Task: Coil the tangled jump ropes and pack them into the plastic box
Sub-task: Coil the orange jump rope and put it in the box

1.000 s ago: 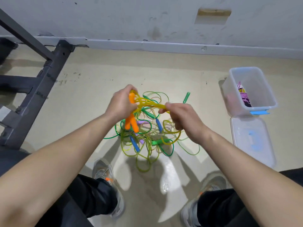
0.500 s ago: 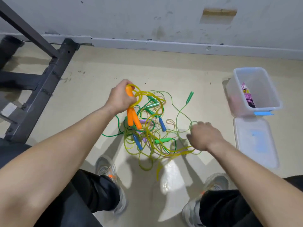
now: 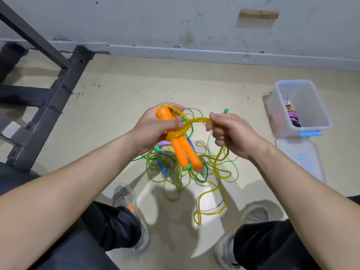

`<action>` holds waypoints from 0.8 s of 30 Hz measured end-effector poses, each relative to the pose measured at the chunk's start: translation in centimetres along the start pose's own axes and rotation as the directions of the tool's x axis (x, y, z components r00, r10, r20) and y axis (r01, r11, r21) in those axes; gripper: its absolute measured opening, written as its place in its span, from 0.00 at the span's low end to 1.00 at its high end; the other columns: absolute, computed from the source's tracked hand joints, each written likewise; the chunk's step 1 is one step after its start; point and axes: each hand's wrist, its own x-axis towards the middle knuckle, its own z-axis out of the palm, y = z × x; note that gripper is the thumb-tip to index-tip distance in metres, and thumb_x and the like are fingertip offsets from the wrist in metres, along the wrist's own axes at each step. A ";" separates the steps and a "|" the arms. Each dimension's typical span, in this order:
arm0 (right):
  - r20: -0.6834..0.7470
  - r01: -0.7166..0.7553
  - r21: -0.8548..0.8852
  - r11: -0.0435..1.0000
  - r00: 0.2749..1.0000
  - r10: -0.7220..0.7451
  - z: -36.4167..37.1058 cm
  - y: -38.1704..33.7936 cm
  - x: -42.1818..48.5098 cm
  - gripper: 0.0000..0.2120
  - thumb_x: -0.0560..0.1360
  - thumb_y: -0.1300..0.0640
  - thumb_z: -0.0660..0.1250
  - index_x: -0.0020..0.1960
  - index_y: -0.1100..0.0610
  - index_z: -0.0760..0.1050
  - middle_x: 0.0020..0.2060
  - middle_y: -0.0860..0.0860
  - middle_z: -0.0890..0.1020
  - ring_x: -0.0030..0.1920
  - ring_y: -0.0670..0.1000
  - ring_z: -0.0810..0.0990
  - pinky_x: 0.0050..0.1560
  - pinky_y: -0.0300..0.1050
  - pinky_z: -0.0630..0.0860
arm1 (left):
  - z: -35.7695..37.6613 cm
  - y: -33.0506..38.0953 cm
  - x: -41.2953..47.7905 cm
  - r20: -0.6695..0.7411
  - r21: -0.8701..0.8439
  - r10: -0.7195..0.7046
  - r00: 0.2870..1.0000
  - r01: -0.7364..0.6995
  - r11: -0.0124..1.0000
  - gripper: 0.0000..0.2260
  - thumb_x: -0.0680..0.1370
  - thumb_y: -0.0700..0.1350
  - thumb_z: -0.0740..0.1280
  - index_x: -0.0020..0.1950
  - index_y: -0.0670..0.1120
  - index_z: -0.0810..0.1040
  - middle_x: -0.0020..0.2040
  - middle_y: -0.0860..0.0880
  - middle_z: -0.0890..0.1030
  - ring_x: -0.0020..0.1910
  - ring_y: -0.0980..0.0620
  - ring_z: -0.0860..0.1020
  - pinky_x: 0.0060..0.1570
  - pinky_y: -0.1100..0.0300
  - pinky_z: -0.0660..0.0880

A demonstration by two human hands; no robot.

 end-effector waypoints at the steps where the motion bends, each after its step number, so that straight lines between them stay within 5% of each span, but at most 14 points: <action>1: 0.017 -0.026 0.061 0.998 1.000 0.025 -0.2 0.3 0.0 0.17 0.83 0.54 0.59 0.39 0.60 0.77 0.25 0.46 0.60 0.27 0.46 0.55 0.27 0.39 0.54 | 0.1 0.3 0.0 -0.001 -0.091 -0.017 1.000 0.016 0.996 0.17 0.69 0.33 0.74 0.53 0.50 0.83 0.46 0.48 0.81 0.43 0.50 0.80 0.45 0.54 0.79; 3: 0.005 -0.039 0.052 0.998 0.999 0.039 -0.1 0.9 -0.2 0.16 0.82 0.57 0.57 0.39 0.59 0.77 0.27 0.49 0.64 0.29 0.48 0.57 0.30 0.41 0.57 | 0.7 0.5 -0.1 -0.022 -0.163 -0.035 0.999 0.031 0.986 0.17 0.69 0.33 0.73 0.53 0.50 0.83 0.47 0.48 0.81 0.43 0.50 0.81 0.42 0.56 0.79; 6: -0.062 0.035 -0.273 0.961 0.997 -0.054 1.4 0.0 -1.1 0.18 0.82 0.57 0.55 0.41 0.57 0.79 0.31 0.51 0.71 0.27 0.47 0.64 0.31 0.41 0.61 | 1.3 0.5 -0.3 -0.090 -0.151 -0.032 0.995 0.018 0.988 0.16 0.73 0.31 0.71 0.54 0.49 0.82 0.47 0.48 0.79 0.43 0.51 0.81 0.40 0.57 0.77; 9: -0.011 0.042 -0.448 0.893 0.999 -0.053 3.1 -0.8 -2.0 0.26 0.83 0.37 0.50 0.48 0.51 0.81 0.39 0.47 0.81 0.32 0.41 0.77 0.35 0.34 0.70 | 2.1 0.8 -0.2 -0.166 -0.174 -0.032 0.986 0.002 0.985 0.11 0.76 0.33 0.70 0.52 0.49 0.82 0.45 0.48 0.80 0.42 0.50 0.81 0.41 0.58 0.79; 12: 0.074 0.069 -0.579 0.813 0.997 -0.031 4.1 -0.5 -2.6 0.29 0.78 0.31 0.56 0.43 0.55 0.82 0.39 0.48 0.86 0.43 0.47 0.83 0.52 0.46 0.77 | 3.3 1.0 -0.3 -0.214 -0.262 -0.066 0.975 0.008 0.965 0.03 0.79 0.42 0.69 0.49 0.46 0.83 0.41 0.47 0.80 0.39 0.50 0.80 0.39 0.57 0.78; 15: 0.127 0.124 -0.544 0.830 0.990 -0.065 4.1 -0.4 -2.7 0.25 0.84 0.44 0.58 0.36 0.56 0.78 0.26 0.46 0.80 0.28 0.40 0.74 0.35 0.33 0.68 | 3.5 1.1 -0.4 -0.246 -0.322 -0.100 0.964 0.016 0.947 0.10 0.81 0.49 0.66 0.47 0.44 0.82 0.39 0.45 0.79 0.38 0.50 0.79 0.37 0.58 0.77; 18: 0.137 0.162 -0.462 0.872 0.984 -0.111 3.6 0.0 -2.6 0.19 0.83 0.48 0.61 0.38 0.57 0.75 0.27 0.49 0.78 0.26 0.41 0.71 0.32 0.31 0.66 | 3.7 1.3 -0.6 -0.258 -0.433 -0.097 0.961 -0.026 0.901 0.06 0.81 0.44 0.66 0.56 0.44 0.78 0.40 0.46 0.80 0.38 0.50 0.79 0.36 0.58 0.78; 21: 0.125 0.170 -0.425 0.889 0.984 -0.128 3.0 0.3 -2.4 0.16 0.82 0.49 0.63 0.41 0.59 0.75 0.27 0.52 0.77 0.25 0.42 0.71 0.29 0.31 0.66 | 3.5 1.5 -0.9 -0.266 -0.466 -0.136 0.954 -0.003 0.885 0.12 0.80 0.38 0.64 0.63 0.47 0.73 0.44 0.45 0.80 0.35 0.50 0.81 0.35 0.57 0.79; 24: 0.141 0.159 -0.443 0.883 0.984 -0.106 2.2 0.4 -2.2 0.16 0.81 0.48 0.66 0.40 0.57 0.77 0.26 0.54 0.78 0.26 0.47 0.74 0.31 0.36 0.68 | 2.4 2.1 -0.8 -0.168 -0.314 -0.180 0.969 0.120 0.942 0.16 0.80 0.34 0.63 0.66 0.45 0.75 0.51 0.41 0.82 0.39 0.48 0.82 0.37 0.56 0.80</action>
